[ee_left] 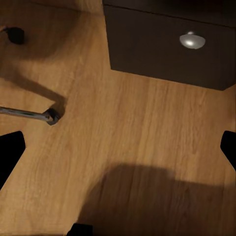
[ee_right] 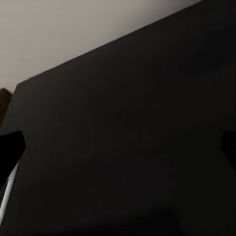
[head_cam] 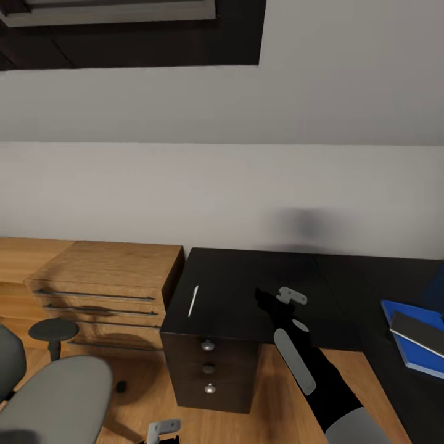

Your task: In the bedroom, organize the workspace by keeping the computer under the desk, ensuring the monitor is on the desk, placing the keyboard on the desk next to the monitor, placing the mouse on the desk next to the keyboard, moving the folder from the swivel chair onto the desk next to the mouse, stacking the notebook on top of the folder with the pen on top of the notebook, and positioning the swivel chair next to the desk.

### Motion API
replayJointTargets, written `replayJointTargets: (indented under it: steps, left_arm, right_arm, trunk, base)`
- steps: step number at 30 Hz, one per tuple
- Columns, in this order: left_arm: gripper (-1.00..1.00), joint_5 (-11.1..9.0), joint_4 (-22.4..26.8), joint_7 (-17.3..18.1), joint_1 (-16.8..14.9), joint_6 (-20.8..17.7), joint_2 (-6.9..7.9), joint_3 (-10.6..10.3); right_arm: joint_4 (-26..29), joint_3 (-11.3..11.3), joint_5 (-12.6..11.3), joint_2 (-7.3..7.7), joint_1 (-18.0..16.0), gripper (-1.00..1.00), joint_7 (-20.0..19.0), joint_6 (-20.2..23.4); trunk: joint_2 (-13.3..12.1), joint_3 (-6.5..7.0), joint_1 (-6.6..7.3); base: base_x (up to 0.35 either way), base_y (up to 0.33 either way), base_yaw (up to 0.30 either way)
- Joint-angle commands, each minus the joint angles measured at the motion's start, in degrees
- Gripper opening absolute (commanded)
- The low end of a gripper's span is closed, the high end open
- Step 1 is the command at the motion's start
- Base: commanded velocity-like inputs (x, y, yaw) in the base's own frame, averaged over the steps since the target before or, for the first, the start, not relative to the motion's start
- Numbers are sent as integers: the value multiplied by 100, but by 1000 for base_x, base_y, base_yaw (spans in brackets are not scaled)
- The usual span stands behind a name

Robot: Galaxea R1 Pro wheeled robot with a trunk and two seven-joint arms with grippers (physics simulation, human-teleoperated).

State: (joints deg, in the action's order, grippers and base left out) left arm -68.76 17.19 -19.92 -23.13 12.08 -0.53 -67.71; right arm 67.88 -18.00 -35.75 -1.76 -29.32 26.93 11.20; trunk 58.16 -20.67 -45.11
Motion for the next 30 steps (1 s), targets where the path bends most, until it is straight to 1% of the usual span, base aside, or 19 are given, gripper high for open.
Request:
replayJointTargets:
  steps: [1,8,12,14,15,17,19,20,22,23,26,30]
  left_arm:
    - [100,-49,4,-29,-7,26,0,-49]
    - [100,-49,4,-30,-7,24,0,-49]
    - [100,-49,4,-29,-7,23,0,-49]
    - [100,-49,4,-29,-7,23,0,-49]
    - [100,-49,4,-29,-7,23,0,-49]
    - [100,-48,4,-29,-7,23,0,-49]
    - [100,-49,4,-29,-7,23,0,-54]
    - [100,-47,4,-29,-7,23,-7,-57]
    - [100,-45,4,-29,-7,23,-8,-58]
    - [100,-44,4,-29,-7,23,-14,-58]
    - [100,-48,4,-29,-7,23,-17,-58]
    - [100,-46,4,-29,-7,21,-17,-58]
  right_arm:
    - [9,-13,-21,2,-3,100,40,20]
    - [-13,-117,11,0,-3,100,41,12]
    - [-218,-163,44,-11,-3,100,41,-81]
    - [-257,-200,117,-28,-3,100,41,-123]
    - [-288,-268,233,-50,-3,100,41,-149]
    - [-335,-327,288,-87,-3,100,41,-159]
    - [-454,-424,403,-183,-3,100,41,-185]
    - [-665,-501,823,-356,-3,100,41,-268]
    - [-741,-515,1023,-426,-3,100,41,-288]
    - [-866,-523,1183,-503,-3,100,41,-298]
    - [-970,-528,1237,-532,-3,100,41,-302]
    - [-1010,-529,1250,-535,-3,100,41,-307]
  trunk:
    - [5,-9,-1]
    - [5,-31,-1]
    - [5,-45,-1]
    - [5,-52,-1]
    - [5,-56,-1]
    - [5,-63,-1]
    - [5,-70,-1]
    - [5,-73,-1]
    - [5,-81,-1]
    - [5,-84,-1]
    - [5,-95,-1]
    - [5,-109,-1]
  base:
    - [0,0,277]
    - [0,0,277]
    - [0,0,276]
    - [0,0,276]
    - [0,0,275]
    - [0,0,275]
    - [0,0,275]
    - [0,0,274]
    - [0,0,273]
    - [0,0,272]
    - [0,0,272]
    - [0,0,271]
